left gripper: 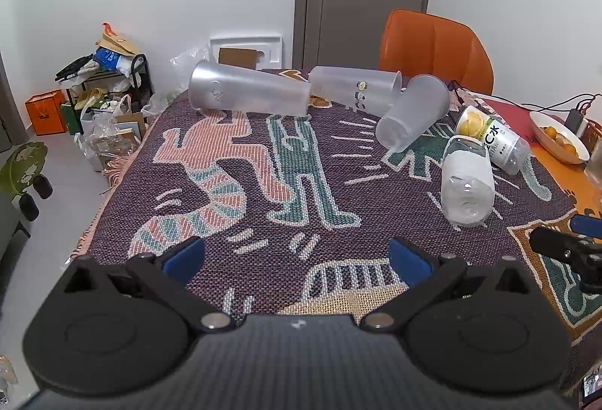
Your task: Flip cup upright
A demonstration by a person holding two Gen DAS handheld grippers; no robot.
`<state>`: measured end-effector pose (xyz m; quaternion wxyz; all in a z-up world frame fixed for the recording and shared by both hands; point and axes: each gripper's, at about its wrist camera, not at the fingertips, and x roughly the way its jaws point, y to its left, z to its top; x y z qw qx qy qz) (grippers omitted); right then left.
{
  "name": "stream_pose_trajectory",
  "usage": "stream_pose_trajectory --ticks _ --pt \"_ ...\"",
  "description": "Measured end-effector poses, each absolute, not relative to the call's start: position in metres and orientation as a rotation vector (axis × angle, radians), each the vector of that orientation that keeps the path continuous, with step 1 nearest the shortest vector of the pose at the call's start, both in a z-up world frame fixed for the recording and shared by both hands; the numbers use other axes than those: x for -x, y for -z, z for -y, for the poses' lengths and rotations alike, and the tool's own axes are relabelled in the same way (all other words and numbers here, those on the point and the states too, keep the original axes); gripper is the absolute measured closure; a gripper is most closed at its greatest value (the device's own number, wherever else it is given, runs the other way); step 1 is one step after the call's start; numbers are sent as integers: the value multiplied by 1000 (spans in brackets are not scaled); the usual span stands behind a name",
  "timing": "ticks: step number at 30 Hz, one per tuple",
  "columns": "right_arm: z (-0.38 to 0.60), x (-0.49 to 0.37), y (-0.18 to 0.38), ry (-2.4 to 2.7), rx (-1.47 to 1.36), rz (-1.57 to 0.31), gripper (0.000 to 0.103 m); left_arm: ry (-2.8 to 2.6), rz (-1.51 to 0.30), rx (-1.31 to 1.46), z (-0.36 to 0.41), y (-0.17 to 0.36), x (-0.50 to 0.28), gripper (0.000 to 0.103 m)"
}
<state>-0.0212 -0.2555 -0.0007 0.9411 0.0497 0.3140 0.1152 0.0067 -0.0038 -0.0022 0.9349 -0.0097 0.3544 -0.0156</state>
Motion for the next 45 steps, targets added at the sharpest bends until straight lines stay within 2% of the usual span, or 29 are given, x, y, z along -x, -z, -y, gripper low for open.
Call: stream_pose_trajectory --ticks 32,45 --pt "256 24 2 -249 -115 -645 0 43 -730 22 7 7 -7 0" --pt "259 -1 3 -264 -165 -675 0 29 -696 74 2 11 -23 0"
